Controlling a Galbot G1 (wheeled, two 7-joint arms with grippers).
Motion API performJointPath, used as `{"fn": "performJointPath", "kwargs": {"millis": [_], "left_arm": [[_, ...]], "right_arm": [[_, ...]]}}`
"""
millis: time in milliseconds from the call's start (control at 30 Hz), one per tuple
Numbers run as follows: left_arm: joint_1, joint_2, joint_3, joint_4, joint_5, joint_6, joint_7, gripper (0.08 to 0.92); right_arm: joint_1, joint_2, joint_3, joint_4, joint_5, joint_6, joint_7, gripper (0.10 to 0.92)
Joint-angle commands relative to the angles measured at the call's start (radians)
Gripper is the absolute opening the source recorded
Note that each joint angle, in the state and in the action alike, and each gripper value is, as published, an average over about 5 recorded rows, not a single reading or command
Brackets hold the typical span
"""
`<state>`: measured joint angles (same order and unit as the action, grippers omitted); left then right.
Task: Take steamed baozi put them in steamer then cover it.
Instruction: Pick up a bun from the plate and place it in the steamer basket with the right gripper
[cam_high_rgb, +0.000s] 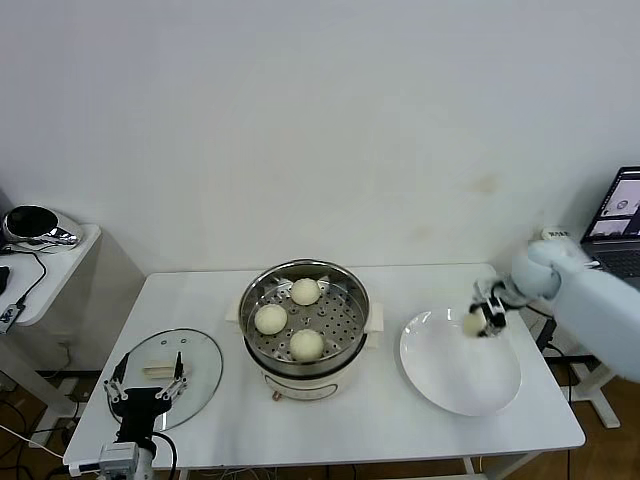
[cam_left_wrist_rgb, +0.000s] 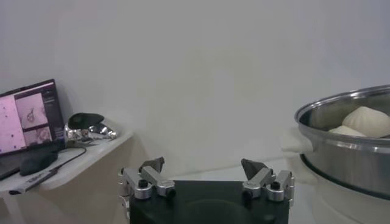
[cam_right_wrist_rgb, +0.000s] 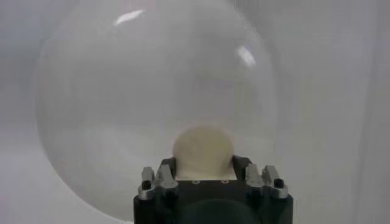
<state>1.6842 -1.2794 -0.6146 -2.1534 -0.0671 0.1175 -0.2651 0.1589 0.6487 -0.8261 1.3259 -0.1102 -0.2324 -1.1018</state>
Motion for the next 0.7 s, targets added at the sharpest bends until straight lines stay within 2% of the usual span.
{"fn": "performJointPath", "kwargs": {"millis": [33,233,500,700], "left_arm": [[-0.003,-0.002,0.003,0.001,0.000,0.000,0.000,0.823],[-0.002,-0.002,0.003,0.008,-0.001,-0.002,-0.001,0.823],[0.000,-0.005,0.001,0.017,-0.004,-0.007,-0.002,0.823],[-0.003,-0.006,0.000,0.016,-0.002,-0.005,-0.001,0.823]], "right_arm": [[0.560,0.101,-0.395,0.200,0.397,-0.198,0.084,0.582],[0.617,0.236,-0.439,0.229,0.579,-0.325,0.171,0.585],[0.525,0.389,-0.450,0.212,0.668,-0.446,0.262,0.585],[0.465,0.466,-0.459,0.179,0.676,-0.494,0.300,0.585]]}}
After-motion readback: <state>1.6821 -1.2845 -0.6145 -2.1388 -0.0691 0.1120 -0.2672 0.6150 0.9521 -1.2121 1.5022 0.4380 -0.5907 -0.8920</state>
